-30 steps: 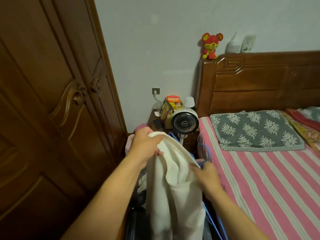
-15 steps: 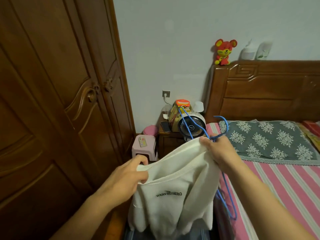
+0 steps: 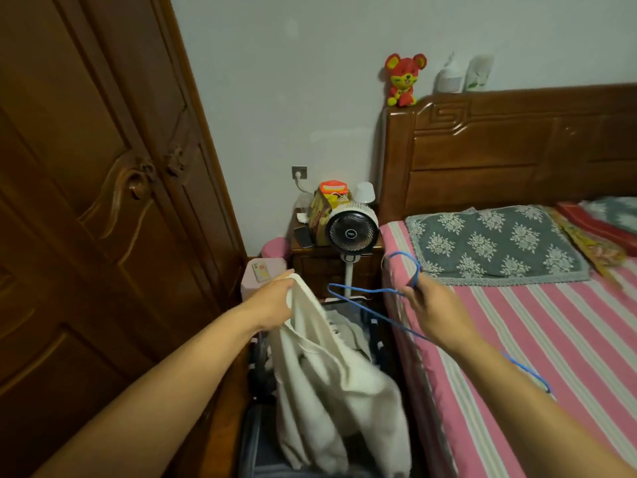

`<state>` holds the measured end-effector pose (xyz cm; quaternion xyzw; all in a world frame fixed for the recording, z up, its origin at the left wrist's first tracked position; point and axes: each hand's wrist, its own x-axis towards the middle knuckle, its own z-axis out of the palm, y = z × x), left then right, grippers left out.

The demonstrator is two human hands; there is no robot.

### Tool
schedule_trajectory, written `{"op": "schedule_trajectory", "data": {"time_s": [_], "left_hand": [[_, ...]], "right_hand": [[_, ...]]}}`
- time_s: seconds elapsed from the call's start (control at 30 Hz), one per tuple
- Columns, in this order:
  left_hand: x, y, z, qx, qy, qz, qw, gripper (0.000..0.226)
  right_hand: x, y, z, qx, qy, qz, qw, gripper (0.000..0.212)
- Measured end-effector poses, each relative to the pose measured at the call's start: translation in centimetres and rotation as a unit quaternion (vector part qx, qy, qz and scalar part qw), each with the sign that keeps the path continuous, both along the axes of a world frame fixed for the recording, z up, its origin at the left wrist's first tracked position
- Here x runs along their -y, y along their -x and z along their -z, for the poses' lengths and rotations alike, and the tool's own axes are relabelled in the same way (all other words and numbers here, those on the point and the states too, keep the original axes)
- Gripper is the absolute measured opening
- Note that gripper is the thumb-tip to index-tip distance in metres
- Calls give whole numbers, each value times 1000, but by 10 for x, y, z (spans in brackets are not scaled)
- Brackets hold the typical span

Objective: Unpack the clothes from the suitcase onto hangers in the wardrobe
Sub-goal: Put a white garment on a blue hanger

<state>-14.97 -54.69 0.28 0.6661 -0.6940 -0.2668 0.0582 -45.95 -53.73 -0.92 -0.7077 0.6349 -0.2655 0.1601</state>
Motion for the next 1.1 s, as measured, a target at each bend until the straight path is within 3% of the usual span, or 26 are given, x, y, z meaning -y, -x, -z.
{"op": "schedule_trajectory", "data": {"time_s": [0.2, 0.33, 0.4, 0.53, 0.6, 0.67, 0.73, 0.77, 0.8, 0.9, 0.97, 1.1], "left_hand": [[19, 15, 55, 85, -70, 0, 994, 73], [19, 30, 66, 107, -53, 59, 991, 49], [7, 47, 45, 107, -43, 88, 989, 55], [-29, 78, -18, -4, 51, 133, 990, 53], [-46, 74, -41, -98, 116, 151, 977, 49], [-63, 56, -51, -208, 249, 80, 942, 36], [-72, 27, -47, -212, 409, -78, 884, 32], [-74, 11, -42, -206, 421, -159, 869, 36], [-75, -1, -36, -214, 379, -212, 875, 41], [-63, -17, -22, -226, 254, -215, 915, 39], [-52, -26, -28, -219, 255, -204, 919, 39], [-46, -46, -76, -264, 341, -178, 884, 37]], "right_hand": [[-38, 42, 17, 23, 54, 72, 996, 27], [-46, 19, 9, -18, 74, -20, 997, 23], [-42, -6, 9, 12, 87, -43, 995, 22], [-31, -55, 17, 58, 48, -102, 992, 26], [-26, -60, 14, 184, 47, -61, 980, 22], [-21, -53, 2, 323, 46, -6, 945, 22], [-17, -40, -12, 383, 64, 14, 922, 34], [-16, -35, -18, 406, 74, 16, 911, 37], [-13, -31, -23, 428, 81, 17, 900, 36], [-7, -28, -34, 474, 93, 9, 876, 32], [-7, -24, -39, 485, 101, 7, 869, 31], [-9, -8, -42, 485, 117, -3, 867, 24]]}}
